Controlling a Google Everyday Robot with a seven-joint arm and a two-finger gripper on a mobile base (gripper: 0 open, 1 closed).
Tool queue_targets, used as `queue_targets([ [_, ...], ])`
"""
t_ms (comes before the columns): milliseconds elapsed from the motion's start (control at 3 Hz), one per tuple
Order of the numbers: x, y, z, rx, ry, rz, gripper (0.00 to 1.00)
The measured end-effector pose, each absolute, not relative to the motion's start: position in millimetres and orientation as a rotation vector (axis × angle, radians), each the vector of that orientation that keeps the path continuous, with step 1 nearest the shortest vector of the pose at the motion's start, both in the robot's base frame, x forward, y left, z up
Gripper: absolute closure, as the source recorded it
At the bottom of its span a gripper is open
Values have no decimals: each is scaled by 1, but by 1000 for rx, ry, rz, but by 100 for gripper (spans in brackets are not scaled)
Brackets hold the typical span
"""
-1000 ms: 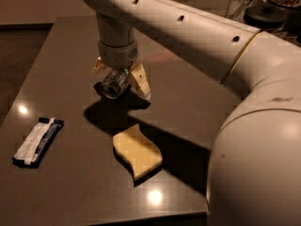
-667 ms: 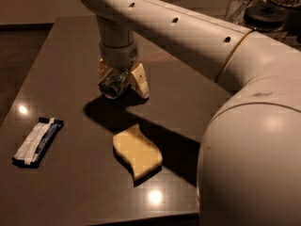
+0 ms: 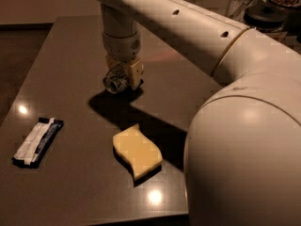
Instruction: Pick 7up can
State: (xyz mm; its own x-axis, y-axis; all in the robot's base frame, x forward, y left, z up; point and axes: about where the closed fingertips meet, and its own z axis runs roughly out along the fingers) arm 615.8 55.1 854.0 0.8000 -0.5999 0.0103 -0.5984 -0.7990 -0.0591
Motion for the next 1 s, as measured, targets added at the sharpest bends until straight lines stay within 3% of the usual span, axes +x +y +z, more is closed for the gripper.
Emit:
queue_targets([
  [333, 626, 61, 883, -2842, 1011, -5, 84],
  [667, 633, 71, 917, -2748, 1009, 2, 100],
  [1000, 632, 74, 937, -2689, 1024, 24, 100],
])
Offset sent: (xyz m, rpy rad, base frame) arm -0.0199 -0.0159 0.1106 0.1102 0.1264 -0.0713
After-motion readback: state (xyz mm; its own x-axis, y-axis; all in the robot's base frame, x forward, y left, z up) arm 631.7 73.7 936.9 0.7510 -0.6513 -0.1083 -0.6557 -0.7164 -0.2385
